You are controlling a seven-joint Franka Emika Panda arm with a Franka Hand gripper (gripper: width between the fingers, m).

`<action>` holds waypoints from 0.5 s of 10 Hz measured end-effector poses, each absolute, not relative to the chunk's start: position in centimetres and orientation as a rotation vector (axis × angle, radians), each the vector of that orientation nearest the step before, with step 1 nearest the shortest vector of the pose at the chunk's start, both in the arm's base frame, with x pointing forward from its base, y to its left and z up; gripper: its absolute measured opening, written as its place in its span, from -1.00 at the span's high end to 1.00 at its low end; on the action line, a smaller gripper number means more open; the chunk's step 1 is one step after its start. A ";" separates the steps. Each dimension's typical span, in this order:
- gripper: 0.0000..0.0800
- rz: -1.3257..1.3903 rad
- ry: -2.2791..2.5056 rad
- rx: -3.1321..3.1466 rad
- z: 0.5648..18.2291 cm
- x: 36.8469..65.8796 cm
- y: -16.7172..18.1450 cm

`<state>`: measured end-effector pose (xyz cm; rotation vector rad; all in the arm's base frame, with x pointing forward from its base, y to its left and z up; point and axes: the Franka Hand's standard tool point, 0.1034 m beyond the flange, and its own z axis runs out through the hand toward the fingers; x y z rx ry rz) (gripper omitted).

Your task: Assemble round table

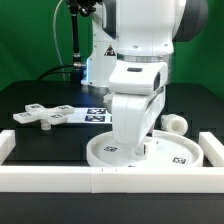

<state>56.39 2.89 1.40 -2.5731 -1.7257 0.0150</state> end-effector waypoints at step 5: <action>-0.02 0.015 -1.726 -2.574 1.4 56.4 3.5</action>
Offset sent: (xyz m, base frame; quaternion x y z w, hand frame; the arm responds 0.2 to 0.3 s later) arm 0.0000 0.0000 0.0000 0.0000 0.0000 0.0000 1.0000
